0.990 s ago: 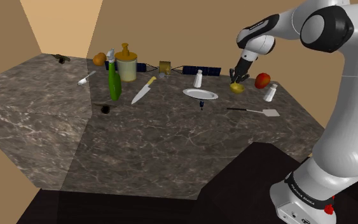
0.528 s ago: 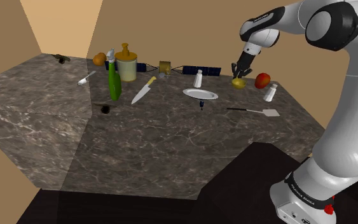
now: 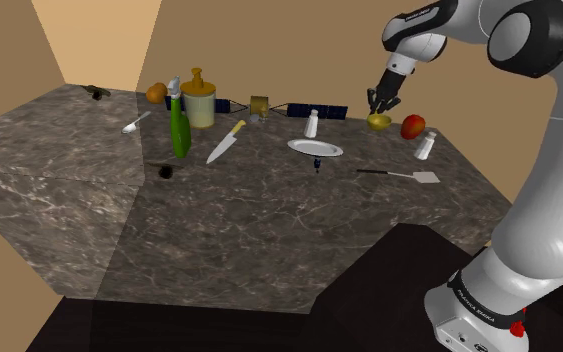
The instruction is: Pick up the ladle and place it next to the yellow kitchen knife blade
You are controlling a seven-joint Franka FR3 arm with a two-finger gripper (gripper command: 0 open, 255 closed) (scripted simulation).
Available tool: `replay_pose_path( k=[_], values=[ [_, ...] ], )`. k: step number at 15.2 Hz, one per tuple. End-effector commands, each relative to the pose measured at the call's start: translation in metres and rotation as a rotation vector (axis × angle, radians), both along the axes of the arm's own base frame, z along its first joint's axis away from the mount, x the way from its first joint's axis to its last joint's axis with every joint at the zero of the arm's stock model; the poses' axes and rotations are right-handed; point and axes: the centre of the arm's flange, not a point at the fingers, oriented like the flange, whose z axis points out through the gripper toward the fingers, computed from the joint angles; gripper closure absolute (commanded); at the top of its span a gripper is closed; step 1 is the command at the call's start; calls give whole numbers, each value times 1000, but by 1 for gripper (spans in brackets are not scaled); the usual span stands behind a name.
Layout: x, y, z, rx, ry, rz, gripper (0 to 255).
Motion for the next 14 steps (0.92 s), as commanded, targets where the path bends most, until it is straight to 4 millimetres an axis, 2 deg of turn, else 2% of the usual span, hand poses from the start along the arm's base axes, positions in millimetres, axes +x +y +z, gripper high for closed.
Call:
replay_pose_path(
  k=[1,14],
  values=[
    [2,13,6,0,0,0,255],
    [37,181,7,0,0,0,255]
  ],
)
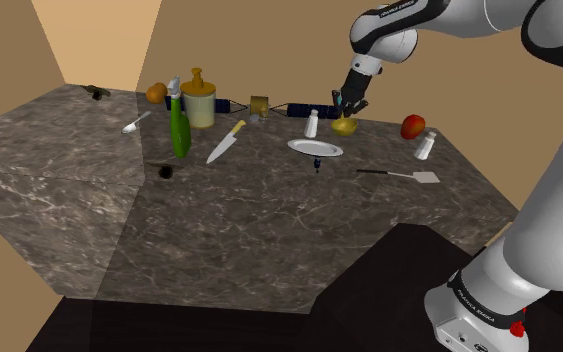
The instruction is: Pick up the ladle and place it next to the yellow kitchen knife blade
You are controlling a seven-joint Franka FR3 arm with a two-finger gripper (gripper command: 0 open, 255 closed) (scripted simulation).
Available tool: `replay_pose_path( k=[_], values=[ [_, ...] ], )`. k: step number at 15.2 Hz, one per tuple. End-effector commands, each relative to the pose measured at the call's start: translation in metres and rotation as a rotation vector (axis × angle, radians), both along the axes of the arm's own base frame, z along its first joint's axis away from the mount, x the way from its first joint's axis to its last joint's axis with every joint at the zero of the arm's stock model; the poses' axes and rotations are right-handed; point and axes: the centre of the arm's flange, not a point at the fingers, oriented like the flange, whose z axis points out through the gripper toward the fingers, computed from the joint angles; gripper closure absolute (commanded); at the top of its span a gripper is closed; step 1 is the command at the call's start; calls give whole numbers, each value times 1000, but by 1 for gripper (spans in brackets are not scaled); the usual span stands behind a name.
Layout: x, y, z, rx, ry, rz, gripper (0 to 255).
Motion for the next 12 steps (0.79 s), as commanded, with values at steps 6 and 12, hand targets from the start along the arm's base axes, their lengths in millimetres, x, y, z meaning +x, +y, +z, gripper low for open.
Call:
replay_pose_path(
  k=[6,12],
  values=[
    [18,87,2,0,0,-2,255],
    [34,165,2,0,0,-2,255]
  ],
)
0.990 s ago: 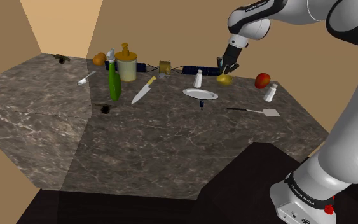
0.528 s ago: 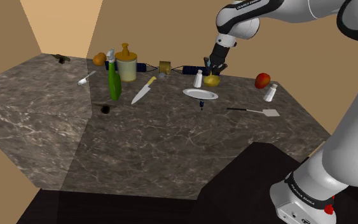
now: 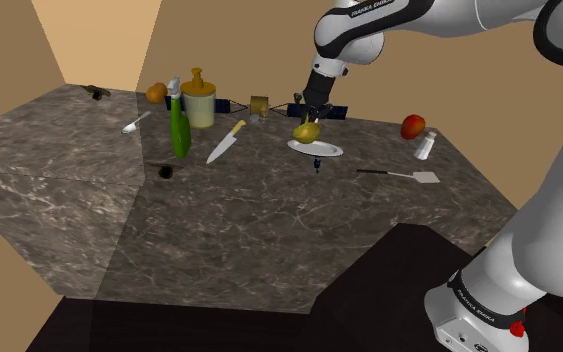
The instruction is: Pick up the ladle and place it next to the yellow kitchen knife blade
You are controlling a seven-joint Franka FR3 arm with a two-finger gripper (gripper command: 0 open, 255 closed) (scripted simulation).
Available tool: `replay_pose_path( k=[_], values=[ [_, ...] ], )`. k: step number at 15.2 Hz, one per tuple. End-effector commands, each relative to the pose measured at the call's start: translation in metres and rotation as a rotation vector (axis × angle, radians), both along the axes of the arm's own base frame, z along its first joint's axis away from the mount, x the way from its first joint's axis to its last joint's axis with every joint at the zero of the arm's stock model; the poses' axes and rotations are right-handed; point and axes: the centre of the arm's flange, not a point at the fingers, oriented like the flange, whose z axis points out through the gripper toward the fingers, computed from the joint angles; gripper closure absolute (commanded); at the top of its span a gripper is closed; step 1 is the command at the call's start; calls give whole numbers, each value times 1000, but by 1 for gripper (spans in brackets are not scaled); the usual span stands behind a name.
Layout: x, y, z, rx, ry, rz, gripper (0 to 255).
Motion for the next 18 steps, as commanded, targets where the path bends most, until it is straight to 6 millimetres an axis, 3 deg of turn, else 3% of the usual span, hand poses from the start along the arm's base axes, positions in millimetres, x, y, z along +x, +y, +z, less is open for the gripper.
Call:
replay_pose_path(
  k=[1,5,18],
  values=[
    [6,25,0,0,0,-1,255],
    [17,78,0,0,0,-1,255],
    [17,78,-68,0,0,-1,255]
  ],
)
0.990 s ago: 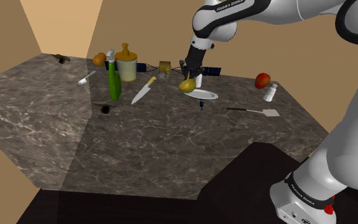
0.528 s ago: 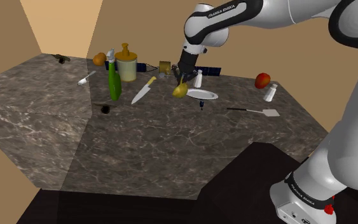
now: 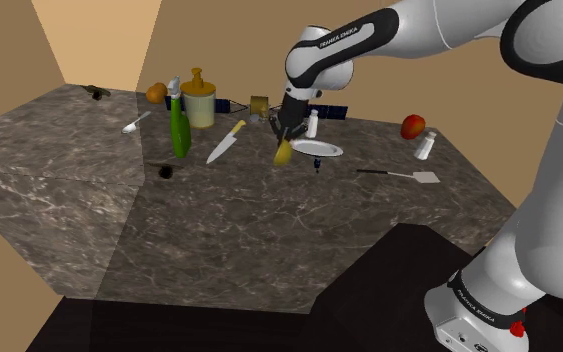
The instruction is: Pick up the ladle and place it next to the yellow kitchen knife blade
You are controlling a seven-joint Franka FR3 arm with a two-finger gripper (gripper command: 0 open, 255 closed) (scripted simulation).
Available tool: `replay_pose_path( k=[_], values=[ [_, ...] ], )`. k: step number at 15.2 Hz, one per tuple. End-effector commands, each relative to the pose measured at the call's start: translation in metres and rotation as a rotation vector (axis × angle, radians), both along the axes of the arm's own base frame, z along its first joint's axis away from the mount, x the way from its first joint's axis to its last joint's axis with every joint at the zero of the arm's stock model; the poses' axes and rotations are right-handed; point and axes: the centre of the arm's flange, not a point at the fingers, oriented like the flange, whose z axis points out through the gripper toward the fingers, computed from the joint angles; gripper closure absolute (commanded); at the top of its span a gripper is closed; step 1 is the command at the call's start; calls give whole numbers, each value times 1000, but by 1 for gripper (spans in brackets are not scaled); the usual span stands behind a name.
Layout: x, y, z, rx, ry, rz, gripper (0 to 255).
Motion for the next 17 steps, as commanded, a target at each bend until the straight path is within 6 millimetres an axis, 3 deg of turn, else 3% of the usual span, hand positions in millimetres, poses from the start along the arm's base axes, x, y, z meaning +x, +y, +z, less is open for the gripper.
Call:
replay_pose_path(
  k=[1,9,16,17],
  values=[
    [-1,-1,-11,0,-1,0,255],
    [-1,-1,-52,0,-1,0,255],
    [-1,-1,-52,0,-1,0,255],
    [-1,-1,-52,0,-1,0,0]
  ],
)
